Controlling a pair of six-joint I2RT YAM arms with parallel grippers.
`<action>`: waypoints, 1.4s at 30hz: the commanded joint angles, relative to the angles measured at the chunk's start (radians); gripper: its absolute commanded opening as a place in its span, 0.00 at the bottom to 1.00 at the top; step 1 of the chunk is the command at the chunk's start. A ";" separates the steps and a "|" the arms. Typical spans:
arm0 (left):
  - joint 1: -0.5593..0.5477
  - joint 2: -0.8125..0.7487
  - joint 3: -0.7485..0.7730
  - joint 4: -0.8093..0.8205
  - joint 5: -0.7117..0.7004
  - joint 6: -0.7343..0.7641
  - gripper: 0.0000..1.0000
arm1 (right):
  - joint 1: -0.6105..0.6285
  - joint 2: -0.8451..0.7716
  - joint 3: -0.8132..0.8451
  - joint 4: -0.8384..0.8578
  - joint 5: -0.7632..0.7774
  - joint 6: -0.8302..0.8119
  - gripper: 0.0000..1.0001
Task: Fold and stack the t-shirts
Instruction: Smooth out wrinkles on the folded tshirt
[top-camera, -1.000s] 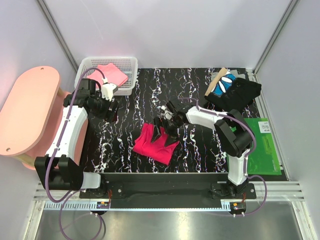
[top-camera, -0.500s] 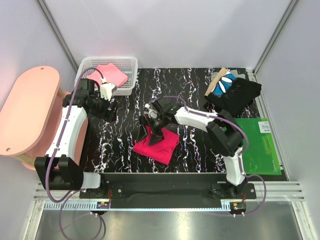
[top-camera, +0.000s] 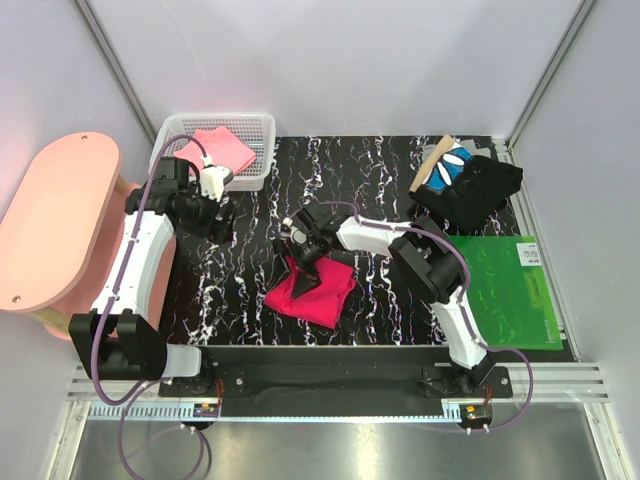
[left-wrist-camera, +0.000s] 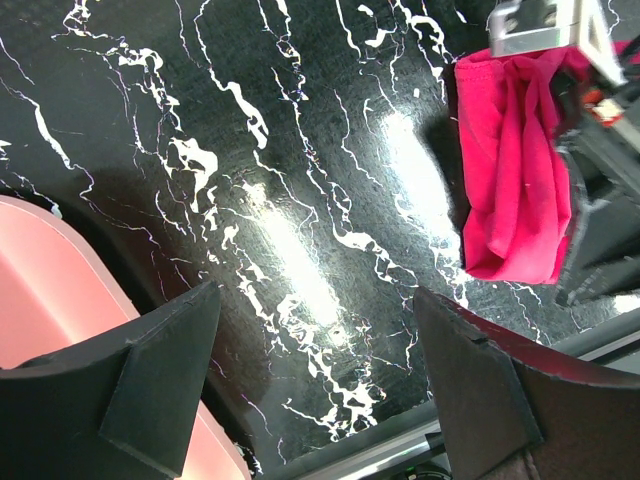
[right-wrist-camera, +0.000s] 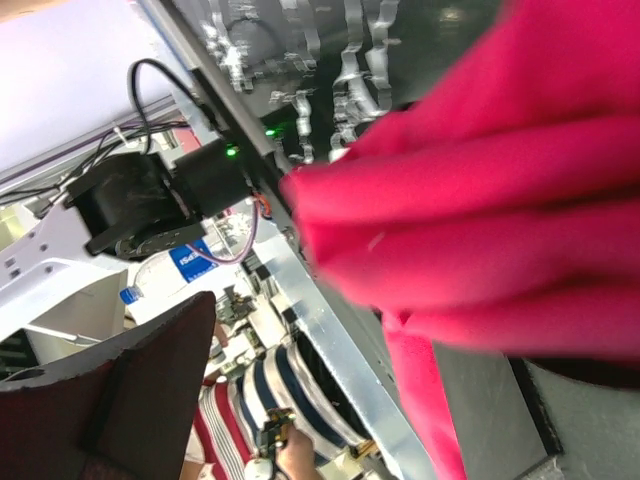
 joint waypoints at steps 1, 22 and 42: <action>0.005 -0.027 0.017 0.016 0.008 0.004 0.83 | 0.027 -0.123 0.073 0.018 0.024 0.014 0.95; 0.037 -0.058 0.019 0.004 0.026 0.015 0.83 | 0.029 0.201 0.196 0.013 -0.005 -0.012 0.94; 0.037 -0.038 0.054 -0.025 0.058 0.004 0.83 | -0.037 -0.334 -0.222 0.053 -0.015 -0.040 0.96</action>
